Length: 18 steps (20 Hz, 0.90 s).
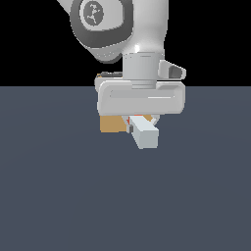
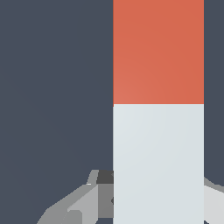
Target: Insert the peg into the horizontal hole in a box.
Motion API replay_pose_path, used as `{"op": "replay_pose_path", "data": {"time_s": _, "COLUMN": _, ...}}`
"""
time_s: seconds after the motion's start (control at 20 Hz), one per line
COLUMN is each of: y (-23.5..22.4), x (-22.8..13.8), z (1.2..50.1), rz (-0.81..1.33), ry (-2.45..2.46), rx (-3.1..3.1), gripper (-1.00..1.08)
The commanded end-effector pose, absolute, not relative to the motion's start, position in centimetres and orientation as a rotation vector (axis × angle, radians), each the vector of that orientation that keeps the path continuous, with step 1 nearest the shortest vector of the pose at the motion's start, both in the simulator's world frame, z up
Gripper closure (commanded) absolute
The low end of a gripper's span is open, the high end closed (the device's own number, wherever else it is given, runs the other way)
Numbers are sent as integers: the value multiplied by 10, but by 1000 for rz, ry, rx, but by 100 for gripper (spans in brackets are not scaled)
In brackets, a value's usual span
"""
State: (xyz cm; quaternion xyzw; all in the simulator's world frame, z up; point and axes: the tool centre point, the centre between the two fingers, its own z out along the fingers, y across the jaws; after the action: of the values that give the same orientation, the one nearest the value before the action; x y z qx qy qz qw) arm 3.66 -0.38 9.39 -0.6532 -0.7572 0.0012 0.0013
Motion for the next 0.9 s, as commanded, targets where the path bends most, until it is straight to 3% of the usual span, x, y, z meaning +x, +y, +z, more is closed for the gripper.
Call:
{"op": "replay_pose_path", "data": {"time_s": 0.0, "y": 16, "x": 34, "z": 103, "rz": 1, "ry": -2380, "rx": -2052, "gripper": 108}}
{"op": "replay_pose_path", "data": {"time_s": 0.3, "y": 39, "x": 31, "z": 111, "rz": 0, "ry": -2382, "rx": -2049, "gripper": 108}}
{"op": "replay_pose_path", "data": {"time_s": 0.85, "y": 41, "x": 33, "z": 113, "rz": -4, "ry": -2383, "rx": -2050, "gripper": 108}}
